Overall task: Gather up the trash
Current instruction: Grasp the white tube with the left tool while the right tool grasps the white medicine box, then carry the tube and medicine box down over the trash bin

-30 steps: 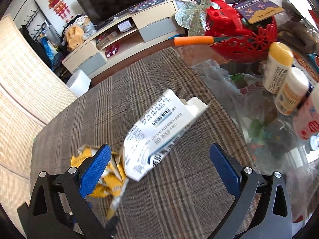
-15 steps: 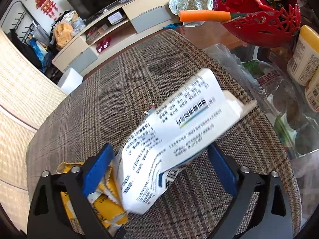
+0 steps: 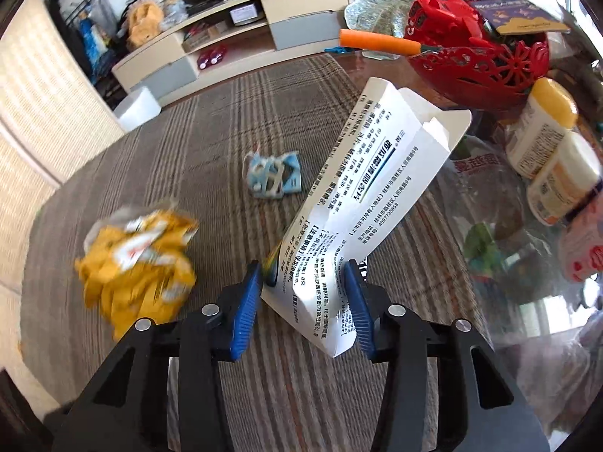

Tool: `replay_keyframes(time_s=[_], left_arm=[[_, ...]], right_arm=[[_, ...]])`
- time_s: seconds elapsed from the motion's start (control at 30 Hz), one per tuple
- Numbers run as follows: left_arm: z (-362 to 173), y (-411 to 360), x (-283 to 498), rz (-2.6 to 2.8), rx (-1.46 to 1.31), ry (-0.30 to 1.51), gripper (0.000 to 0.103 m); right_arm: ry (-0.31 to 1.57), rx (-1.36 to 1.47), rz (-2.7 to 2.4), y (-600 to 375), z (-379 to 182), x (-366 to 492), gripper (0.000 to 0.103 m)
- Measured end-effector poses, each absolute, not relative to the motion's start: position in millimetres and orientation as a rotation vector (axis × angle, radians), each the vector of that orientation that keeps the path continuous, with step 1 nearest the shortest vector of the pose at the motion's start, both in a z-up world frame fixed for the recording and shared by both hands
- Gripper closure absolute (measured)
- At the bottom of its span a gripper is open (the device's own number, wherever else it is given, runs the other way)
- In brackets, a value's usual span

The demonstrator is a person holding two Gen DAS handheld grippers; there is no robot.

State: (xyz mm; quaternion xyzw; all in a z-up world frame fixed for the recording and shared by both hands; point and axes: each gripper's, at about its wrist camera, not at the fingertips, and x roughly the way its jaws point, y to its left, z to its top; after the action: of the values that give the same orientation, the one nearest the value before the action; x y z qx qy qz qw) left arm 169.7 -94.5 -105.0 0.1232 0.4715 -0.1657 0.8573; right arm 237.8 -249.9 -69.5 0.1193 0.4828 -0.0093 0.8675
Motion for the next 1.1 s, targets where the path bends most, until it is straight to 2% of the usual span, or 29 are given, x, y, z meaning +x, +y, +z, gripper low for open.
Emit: replay_keyframes(time_s=[0.17, 0.6, 0.83, 1.1], left_arm=[[-104, -82, 129, -0.347, 0.23, 1.016, 0.092], [-107, -42, 8, -0.282, 0.115, 1.039, 0.092], [-142, -39, -42, -0.272, 0.015, 1.1, 0.092], [-202, -33, -62, -0.253, -0.116, 1.171, 0.092]], right_arm=[[1.027, 0.22, 0.033, -246, -63, 184, 0.065], [1.04, 0.137, 0.151, -213, -71, 34, 0.068], [1.061, 0.086, 0.189, -191, -95, -22, 0.068], [1.168, 0.107, 0.21, -180, -157, -46, 0.069]])
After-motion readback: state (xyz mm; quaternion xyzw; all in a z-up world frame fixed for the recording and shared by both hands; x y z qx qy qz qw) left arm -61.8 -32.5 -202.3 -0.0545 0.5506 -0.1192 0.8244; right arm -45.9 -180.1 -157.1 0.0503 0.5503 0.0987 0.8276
